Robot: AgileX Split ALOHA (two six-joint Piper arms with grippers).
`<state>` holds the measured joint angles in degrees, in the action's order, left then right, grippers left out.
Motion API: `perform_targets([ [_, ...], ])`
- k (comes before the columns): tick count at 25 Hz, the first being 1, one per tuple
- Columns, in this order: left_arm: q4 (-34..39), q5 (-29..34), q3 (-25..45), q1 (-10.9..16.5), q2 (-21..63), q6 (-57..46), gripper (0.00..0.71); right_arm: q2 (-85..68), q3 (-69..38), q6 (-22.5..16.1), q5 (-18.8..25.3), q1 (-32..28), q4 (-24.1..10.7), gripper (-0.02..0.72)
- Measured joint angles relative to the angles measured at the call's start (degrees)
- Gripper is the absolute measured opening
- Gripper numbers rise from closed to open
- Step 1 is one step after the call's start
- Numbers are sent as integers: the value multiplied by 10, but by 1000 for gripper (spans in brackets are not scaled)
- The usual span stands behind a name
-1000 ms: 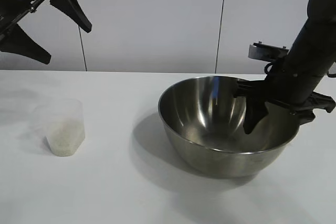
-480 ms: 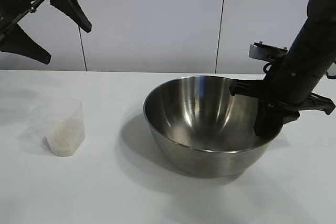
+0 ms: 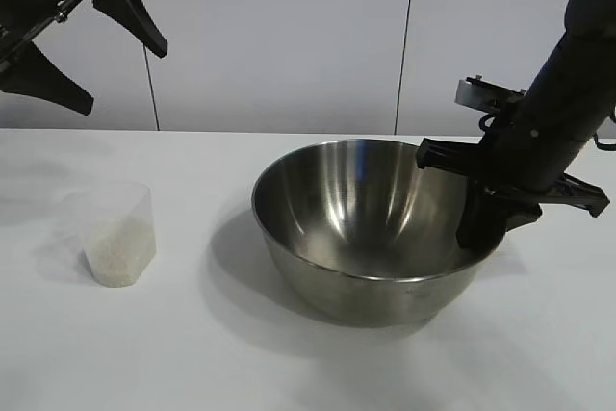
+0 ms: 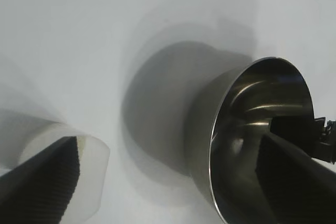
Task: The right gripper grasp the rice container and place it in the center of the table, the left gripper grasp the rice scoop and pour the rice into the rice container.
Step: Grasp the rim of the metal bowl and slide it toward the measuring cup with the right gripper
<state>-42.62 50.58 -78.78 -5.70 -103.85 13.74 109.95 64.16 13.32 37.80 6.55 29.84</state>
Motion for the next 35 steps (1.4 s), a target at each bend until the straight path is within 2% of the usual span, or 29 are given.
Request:
perform_targets([
  [4, 0, 0, 0, 0, 0, 0, 657, -13, 4, 12, 15, 1, 27, 10],
  [8, 0, 0, 0, 0, 0, 0, 657, -20, 38, 17, 29, 27, 32, 10],
  [11, 0, 0, 0, 0, 0, 1, 657, -20, 66, -7, 38, 71, 4, 10],
  [14, 0, 0, 0, 0, 0, 1, 657, -11, 93, -59, 50, 108, -66, 10],
  [17, 0, 0, 0, 0, 0, 1, 657, 8, 109, -92, 51, 133, -111, 10],
  [21, 1, 0, 0, 0, 0, 1, 657, 36, 123, -105, 50, 149, -118, 10],
  [33, 1, 0, 0, 0, 0, 1, 657, 67, 127, -108, 42, 149, -132, 11],
  [35, 1, 0, 0, 0, 0, 1, 657, 67, 130, -110, 44, 149, -132, 29],
])
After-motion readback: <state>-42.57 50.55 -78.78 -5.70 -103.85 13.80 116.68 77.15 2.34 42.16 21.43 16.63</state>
